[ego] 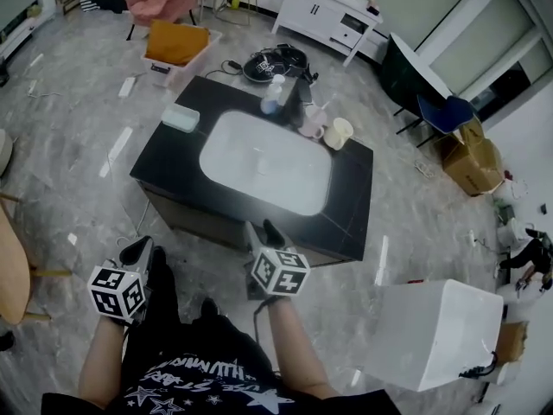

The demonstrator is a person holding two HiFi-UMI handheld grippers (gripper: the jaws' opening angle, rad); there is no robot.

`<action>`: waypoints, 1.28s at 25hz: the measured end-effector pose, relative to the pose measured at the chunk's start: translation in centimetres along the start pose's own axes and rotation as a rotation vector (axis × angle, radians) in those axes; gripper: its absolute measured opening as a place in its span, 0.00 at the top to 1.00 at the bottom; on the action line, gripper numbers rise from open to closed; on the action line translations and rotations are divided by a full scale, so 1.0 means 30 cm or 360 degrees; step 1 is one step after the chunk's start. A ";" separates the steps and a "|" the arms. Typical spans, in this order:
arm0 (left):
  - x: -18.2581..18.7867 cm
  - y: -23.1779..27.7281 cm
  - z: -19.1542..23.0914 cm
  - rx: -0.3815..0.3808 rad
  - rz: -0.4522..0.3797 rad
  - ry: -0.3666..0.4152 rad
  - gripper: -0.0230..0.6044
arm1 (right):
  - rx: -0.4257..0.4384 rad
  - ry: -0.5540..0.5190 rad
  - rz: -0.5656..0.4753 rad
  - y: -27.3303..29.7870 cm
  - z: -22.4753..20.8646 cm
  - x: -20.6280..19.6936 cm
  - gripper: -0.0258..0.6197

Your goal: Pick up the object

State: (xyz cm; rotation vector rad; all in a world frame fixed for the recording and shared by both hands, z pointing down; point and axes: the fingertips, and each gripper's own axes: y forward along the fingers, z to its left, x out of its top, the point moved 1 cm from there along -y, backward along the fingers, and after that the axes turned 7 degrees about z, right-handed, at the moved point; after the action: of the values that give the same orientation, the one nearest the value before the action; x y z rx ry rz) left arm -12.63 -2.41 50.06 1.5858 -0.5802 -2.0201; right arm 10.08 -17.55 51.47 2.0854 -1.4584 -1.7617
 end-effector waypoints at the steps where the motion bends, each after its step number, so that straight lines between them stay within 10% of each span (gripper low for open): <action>1: 0.016 0.014 0.029 0.0004 -0.0006 -0.0013 0.95 | 0.0002 -0.0009 0.0003 0.026 0.014 0.017 0.64; 32: 0.675 0.685 0.710 -0.0409 0.0101 0.0149 0.95 | -0.0360 0.0144 0.0116 0.954 0.272 0.466 0.64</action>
State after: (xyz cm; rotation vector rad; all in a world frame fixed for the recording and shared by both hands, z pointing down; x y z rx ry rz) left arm -34.71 -30.59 52.13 1.4790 -0.3173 -1.8775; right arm -15.03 -38.55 54.42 1.9462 -1.2318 -1.6930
